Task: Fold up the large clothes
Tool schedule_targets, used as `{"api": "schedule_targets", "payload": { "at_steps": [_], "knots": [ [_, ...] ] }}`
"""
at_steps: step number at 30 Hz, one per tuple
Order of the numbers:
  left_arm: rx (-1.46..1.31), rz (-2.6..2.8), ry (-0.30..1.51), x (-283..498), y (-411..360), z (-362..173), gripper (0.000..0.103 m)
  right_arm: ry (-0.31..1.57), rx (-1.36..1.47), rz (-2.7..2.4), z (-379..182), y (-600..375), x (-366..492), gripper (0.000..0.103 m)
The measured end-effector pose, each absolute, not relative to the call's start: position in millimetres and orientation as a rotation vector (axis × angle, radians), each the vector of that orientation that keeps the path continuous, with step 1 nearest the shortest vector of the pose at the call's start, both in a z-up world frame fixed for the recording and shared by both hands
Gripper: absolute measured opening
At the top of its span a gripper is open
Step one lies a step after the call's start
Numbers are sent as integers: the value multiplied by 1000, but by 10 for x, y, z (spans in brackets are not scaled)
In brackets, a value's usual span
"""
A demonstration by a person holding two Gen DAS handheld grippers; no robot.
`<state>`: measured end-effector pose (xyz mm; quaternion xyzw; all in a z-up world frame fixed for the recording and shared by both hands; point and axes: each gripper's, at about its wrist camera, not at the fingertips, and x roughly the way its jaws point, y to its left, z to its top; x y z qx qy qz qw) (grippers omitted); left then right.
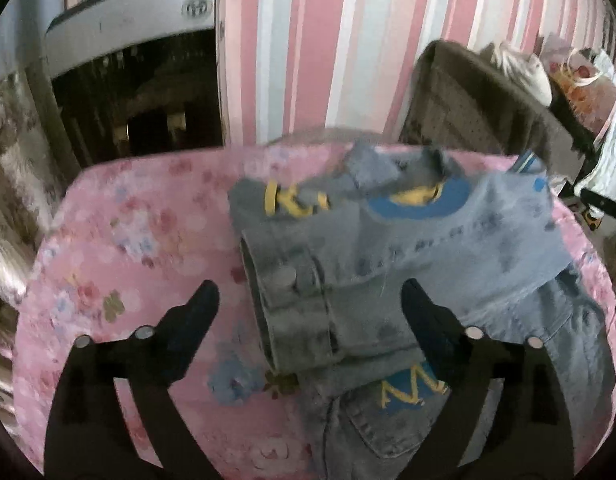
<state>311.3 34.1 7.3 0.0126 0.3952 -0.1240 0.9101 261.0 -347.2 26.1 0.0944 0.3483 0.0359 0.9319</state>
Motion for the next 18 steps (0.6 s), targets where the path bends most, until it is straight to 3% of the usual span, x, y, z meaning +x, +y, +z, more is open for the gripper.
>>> {"api": "schedule_targets", "payload": {
  "at_steps": [2,4,6,8,9,10,13,15,18],
  "knots": [
    [13,-239,829,3251,337,91,95,766,231,139,209,-3396,2813,100],
    [-30,-247,894,3506,333,-24,87,815,265,170,108,-3333,3015,100],
    [-43,-254,957,3675,347,-168,44,863,289,184,-11,-3282,3194,100],
    [-56,-238,998,3786,340,-312,41,918,328,216,-163,-3238,3380,100],
    [-54,-237,1002,3801,331,-367,40,946,353,234,-246,-3225,3458,90],
    [-44,-234,1002,3807,313,-405,40,964,369,250,-308,-3210,3506,62],
    [-5,-249,961,3747,229,-382,37,965,278,227,-373,-3076,3576,28],
    [19,-278,926,3693,144,-323,35,898,171,197,-255,-3001,3500,22],
    [104,-287,916,3730,-51,-359,36,877,209,194,-235,-3181,3523,22]
  ]
}}
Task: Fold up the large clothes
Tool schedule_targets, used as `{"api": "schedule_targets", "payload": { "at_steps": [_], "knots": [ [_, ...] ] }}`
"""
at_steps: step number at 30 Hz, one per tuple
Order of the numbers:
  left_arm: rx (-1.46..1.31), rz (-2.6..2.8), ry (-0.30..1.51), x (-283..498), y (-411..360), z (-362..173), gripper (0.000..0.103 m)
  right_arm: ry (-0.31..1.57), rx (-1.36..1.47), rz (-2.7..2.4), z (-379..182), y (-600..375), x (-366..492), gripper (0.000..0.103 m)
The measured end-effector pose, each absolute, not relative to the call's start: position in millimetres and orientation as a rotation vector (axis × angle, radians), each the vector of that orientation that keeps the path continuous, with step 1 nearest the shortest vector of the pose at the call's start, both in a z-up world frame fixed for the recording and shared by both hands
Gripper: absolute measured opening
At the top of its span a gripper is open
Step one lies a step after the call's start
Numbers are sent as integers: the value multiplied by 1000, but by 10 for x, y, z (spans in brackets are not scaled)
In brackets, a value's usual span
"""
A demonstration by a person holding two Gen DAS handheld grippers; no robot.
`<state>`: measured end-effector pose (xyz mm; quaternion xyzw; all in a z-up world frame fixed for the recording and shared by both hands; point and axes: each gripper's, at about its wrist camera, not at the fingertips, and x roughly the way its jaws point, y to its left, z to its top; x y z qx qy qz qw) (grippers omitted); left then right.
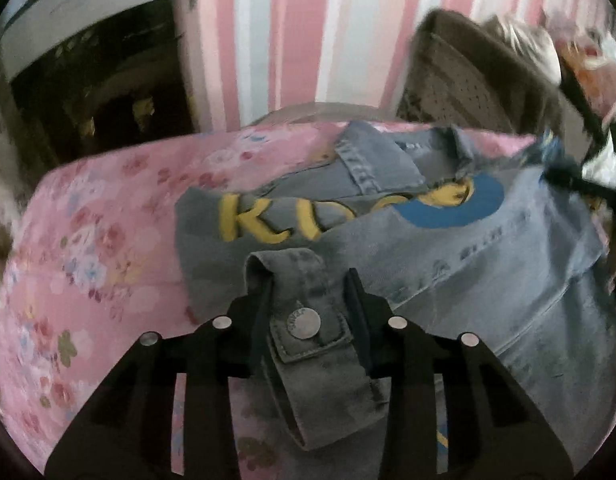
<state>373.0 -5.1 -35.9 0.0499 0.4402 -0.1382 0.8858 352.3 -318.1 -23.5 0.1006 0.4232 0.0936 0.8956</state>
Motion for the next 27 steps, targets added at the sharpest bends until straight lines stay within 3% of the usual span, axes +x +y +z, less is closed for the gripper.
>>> {"api": "schedule_targets", "payload": {
  "at_steps": [2,3,4,5,9,14,17,18,19,21,25,27],
  "knots": [
    [155,-277,923,3820,-156,-456,36,922,339,205,-438,-3438,3633,28],
    [183,-261,921,3855,-185,-496,36,936,379,216,-517,-3504,3656,37],
    [188,-257,922,3872,-183,-515,36,959,414,221,-589,-3566,3665,58],
    [169,-266,929,3885,-153,-520,36,962,433,210,-610,-3634,3658,66],
    [162,-274,921,3768,-63,-409,38,883,385,214,-324,-3732,3418,68],
    [177,-252,864,3631,-54,-210,47,708,57,154,235,-3353,3029,75],
    [172,-275,857,3647,-147,-174,47,652,-107,187,343,-2957,2987,75],
    [176,-283,873,3684,-189,-210,45,670,-152,184,300,-2837,3059,72],
    [185,-282,889,3720,-222,-248,42,693,-158,187,266,-2809,3138,53],
    [203,-260,942,3813,-257,-393,31,781,-146,186,88,-2790,3363,28],
    [186,-271,971,3879,-232,-500,32,882,-151,132,-229,-2889,3663,10],
    [206,-267,974,3887,-258,-498,33,931,-102,134,-366,-2977,3810,9]
  ]
}}
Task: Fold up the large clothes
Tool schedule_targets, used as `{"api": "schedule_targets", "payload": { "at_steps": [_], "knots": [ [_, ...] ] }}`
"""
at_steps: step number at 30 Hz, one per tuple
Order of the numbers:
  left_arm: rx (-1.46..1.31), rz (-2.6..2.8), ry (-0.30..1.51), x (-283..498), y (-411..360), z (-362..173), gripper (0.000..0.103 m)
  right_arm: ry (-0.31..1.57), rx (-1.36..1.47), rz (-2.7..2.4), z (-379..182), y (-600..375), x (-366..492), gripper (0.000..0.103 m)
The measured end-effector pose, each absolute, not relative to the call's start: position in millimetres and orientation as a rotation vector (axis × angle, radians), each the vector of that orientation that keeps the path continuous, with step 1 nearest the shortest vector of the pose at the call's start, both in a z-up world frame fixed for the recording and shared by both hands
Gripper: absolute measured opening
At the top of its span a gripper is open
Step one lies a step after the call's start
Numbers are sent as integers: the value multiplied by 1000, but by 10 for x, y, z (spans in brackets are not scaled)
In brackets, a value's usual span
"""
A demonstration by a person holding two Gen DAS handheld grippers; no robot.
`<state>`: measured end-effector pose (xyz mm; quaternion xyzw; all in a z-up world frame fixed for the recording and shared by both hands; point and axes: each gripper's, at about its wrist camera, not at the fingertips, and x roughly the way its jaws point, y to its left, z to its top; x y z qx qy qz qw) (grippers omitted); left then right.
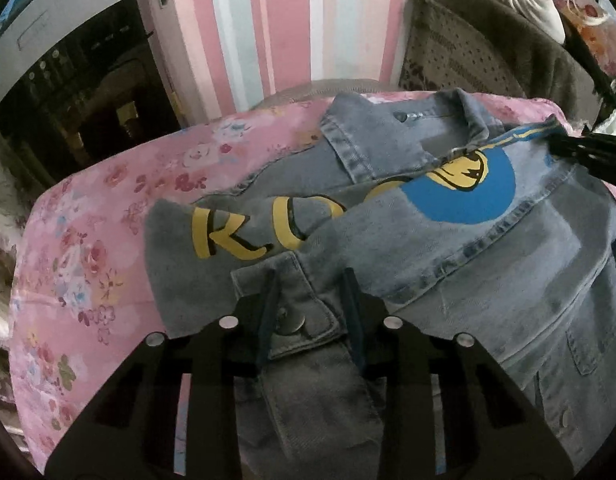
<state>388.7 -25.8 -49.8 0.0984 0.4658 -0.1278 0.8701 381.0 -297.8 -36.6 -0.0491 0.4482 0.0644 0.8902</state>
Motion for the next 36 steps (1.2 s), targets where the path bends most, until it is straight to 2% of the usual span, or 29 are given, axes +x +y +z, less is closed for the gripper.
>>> {"api": "schedule_targets", "payload": {
  "at_steps": [3,5,6,7,9,13,18,24,30,32,33,34,36],
  "knots": [
    [232,-254,970,3877,-295,-503,33,985,62,152,-430,-3194,3929,4],
    [226,-249,964,3854,-288,-485,33,1004,136,156,-372,-3257,3922,10],
    [211,-248,958,3823,-267,-458,36,984,174,174,-279,-3283,3853,19],
    [203,-248,955,3812,-255,-437,39,959,193,190,-217,-3286,3782,37],
    [190,-247,941,3738,-218,-378,53,889,196,216,-36,-3259,3561,48],
    [216,-264,900,3495,-171,-310,56,830,41,256,82,-2997,2983,48],
    [220,-267,888,3308,-105,-406,58,797,-172,216,-70,-2806,2548,47],
    [229,-252,888,3310,-117,-544,60,891,-174,198,-458,-2917,2632,47],
    [225,-230,884,3300,-138,-538,60,887,-140,206,-453,-2967,2607,48],
    [229,-220,877,3278,-144,-527,61,880,-104,213,-392,-2957,2577,54],
    [230,-216,873,3265,-145,-516,61,863,-67,219,-326,-2994,2540,63],
    [227,-213,870,3252,-143,-503,62,849,-49,219,-271,-2987,2523,67],
    [223,-202,866,3233,-133,-481,70,822,-36,211,-179,-2977,2469,74]
  ]
}}
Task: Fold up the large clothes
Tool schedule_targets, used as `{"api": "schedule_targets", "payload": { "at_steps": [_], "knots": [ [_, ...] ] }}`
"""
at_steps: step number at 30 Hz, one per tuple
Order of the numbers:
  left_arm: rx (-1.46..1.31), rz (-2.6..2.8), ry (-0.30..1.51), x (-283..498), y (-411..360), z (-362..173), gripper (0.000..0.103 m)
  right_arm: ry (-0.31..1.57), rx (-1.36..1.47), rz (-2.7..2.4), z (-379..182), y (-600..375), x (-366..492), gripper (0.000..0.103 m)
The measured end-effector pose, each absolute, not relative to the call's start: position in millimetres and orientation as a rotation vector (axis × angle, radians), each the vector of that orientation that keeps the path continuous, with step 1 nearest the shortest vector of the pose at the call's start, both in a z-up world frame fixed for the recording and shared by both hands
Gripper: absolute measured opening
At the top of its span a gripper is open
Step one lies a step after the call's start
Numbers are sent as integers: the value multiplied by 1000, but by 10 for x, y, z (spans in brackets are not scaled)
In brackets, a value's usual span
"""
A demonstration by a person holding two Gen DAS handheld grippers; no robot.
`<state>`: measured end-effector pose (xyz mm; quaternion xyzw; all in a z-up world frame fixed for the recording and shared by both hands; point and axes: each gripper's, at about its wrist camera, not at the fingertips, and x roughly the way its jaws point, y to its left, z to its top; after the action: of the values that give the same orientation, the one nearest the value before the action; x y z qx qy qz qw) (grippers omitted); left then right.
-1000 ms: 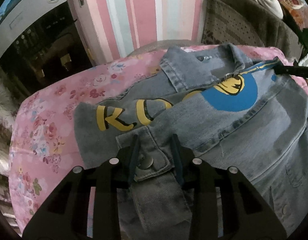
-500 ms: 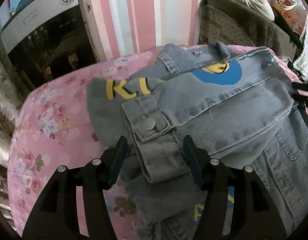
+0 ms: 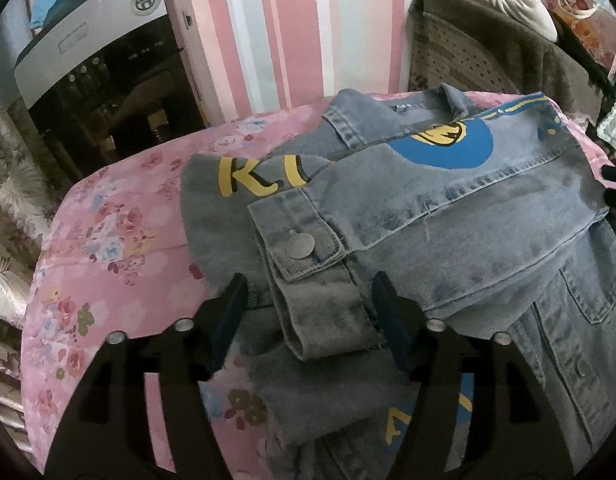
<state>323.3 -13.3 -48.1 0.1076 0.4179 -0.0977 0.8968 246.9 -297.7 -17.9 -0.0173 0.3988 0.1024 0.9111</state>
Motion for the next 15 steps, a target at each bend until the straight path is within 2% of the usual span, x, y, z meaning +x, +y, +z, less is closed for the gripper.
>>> {"api": "schedule_targets", "payload": {
  "at_steps": [3,6,12,15],
  "knots": [
    [216,-199,850,3177,-116,-426,79,799,-41,174,-47,-2980,2339,89],
    [220,-187,819,3044,-119,-323,84,767,-45,125,30,-2944,2219,100],
    [240,-158,750,2663,-69,-60,99,718,-53,1,138,-2874,1943,101],
    [232,-149,728,2432,-12,64,100,695,-55,-49,198,-2844,1807,101]
  ]
}}
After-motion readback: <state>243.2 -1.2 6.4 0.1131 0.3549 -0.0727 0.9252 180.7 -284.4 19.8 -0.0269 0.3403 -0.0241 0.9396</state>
